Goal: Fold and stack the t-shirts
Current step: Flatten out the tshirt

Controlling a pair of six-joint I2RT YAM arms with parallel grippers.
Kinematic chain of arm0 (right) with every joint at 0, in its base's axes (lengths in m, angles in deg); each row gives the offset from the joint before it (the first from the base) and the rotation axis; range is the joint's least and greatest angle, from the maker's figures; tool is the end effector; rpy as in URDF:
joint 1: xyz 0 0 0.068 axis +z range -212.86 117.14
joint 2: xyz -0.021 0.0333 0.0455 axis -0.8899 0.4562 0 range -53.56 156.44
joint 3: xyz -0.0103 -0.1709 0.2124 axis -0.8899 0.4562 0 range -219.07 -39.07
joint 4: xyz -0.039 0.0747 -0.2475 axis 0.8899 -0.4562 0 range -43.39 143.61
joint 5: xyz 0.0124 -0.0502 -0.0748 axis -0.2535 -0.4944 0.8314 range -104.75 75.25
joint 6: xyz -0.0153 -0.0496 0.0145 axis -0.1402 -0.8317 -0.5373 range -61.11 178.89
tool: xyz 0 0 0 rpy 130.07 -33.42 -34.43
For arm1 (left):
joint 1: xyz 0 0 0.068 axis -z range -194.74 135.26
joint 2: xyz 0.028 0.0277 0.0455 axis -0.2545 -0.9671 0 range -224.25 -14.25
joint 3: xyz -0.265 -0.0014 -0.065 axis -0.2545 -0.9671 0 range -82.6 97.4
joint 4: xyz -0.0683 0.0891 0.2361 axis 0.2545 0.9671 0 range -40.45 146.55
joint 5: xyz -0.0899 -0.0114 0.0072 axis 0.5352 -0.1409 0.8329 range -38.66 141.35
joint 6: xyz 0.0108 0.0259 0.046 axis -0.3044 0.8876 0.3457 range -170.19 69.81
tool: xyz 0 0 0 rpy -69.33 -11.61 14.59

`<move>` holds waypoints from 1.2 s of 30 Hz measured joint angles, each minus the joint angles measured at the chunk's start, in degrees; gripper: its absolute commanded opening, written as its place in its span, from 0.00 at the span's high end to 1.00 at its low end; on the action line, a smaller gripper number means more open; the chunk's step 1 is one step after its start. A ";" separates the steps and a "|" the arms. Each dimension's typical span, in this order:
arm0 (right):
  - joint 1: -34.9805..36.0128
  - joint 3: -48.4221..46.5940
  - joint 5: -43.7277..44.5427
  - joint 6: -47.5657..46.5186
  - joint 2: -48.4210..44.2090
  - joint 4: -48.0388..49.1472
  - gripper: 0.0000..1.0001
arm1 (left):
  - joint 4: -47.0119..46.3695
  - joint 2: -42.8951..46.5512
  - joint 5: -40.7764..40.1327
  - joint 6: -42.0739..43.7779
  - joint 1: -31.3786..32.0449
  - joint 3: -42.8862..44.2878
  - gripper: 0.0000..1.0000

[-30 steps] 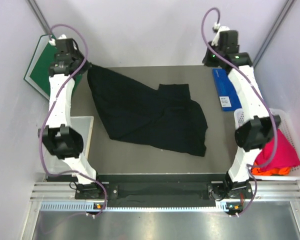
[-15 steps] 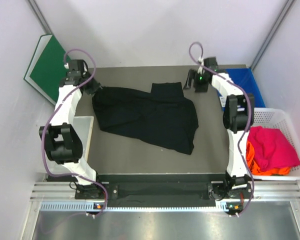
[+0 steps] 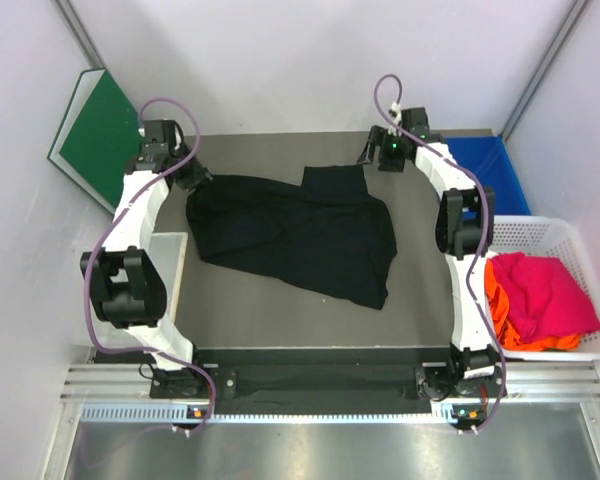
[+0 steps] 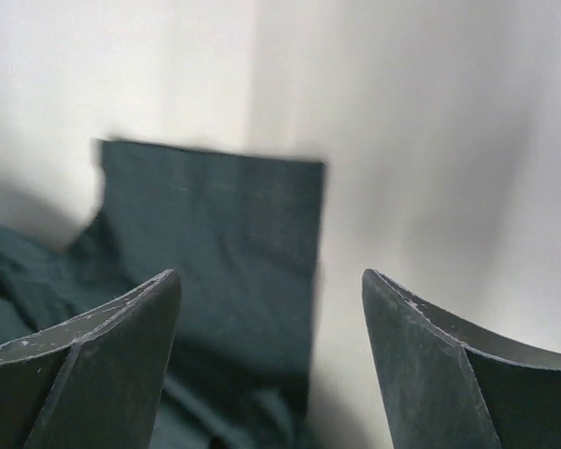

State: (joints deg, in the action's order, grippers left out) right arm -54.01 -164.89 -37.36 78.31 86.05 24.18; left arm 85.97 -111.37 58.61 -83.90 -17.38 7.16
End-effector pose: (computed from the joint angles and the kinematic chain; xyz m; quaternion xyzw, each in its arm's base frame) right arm 0.5426 0.0983 0.2113 0.0055 0.9034 0.2695 0.3335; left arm 0.3822 0.0131 0.3280 -0.2626 0.8799 -0.1611 0.3618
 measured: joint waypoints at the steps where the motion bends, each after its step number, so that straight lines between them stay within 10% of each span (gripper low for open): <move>1: 0.04 0.00 -0.22 0.28 1.22 0.00 0.23 | 0.00 0.00 0.00 0.13 0.20 -0.02 1.00; 36: 5.68 -5.57 -4.63 7.80 9.86 6.29 0.28 | 1.36 -2.78 -0.42 2.45 2.14 0.26 1.00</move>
State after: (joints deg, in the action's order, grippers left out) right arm -48.33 -170.47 -42.00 86.11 95.91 30.48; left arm 87.33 -114.15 58.20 -81.45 -15.24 7.42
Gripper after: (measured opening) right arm 0.749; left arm 0.023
